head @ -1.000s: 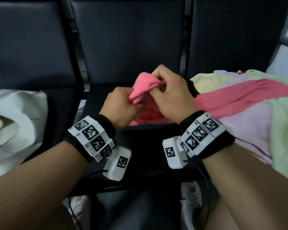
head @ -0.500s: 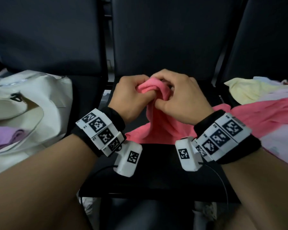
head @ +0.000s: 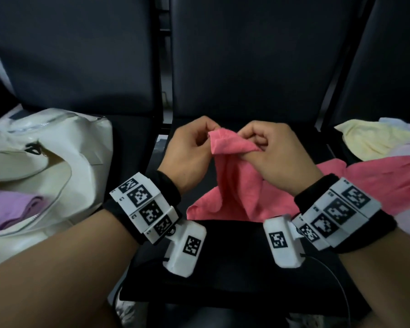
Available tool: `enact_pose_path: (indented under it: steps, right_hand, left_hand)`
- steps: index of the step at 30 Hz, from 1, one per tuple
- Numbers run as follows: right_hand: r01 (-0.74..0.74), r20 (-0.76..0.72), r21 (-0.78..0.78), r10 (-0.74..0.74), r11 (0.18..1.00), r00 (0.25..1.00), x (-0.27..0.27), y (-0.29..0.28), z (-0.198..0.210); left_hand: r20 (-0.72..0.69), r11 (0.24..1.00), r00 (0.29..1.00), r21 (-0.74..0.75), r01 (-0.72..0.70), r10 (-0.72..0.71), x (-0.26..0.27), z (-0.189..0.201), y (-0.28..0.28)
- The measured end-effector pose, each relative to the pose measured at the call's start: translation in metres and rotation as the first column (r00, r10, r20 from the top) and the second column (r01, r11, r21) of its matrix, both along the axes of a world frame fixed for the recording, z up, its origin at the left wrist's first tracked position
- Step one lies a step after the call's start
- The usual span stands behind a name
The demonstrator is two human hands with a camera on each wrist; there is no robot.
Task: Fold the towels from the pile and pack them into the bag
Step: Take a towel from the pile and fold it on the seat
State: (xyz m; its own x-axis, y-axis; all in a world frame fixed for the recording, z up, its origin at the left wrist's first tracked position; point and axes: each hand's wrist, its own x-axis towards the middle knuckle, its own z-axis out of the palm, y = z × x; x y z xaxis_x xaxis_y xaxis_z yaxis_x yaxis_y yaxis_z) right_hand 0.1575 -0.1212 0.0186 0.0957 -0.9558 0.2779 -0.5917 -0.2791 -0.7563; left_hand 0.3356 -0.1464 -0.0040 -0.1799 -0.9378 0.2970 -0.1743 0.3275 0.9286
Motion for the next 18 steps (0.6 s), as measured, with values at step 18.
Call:
enact_pose_path:
  steps: [18]
  right_hand:
    - [-0.097,-0.105,0.158,0.114,0.983,0.988,-0.0006,0.0042,0.0048]
  left_hand:
    - [-0.017,0.999,0.999,-0.036,0.028,-0.029,-0.0069,0.0012,0.0093]
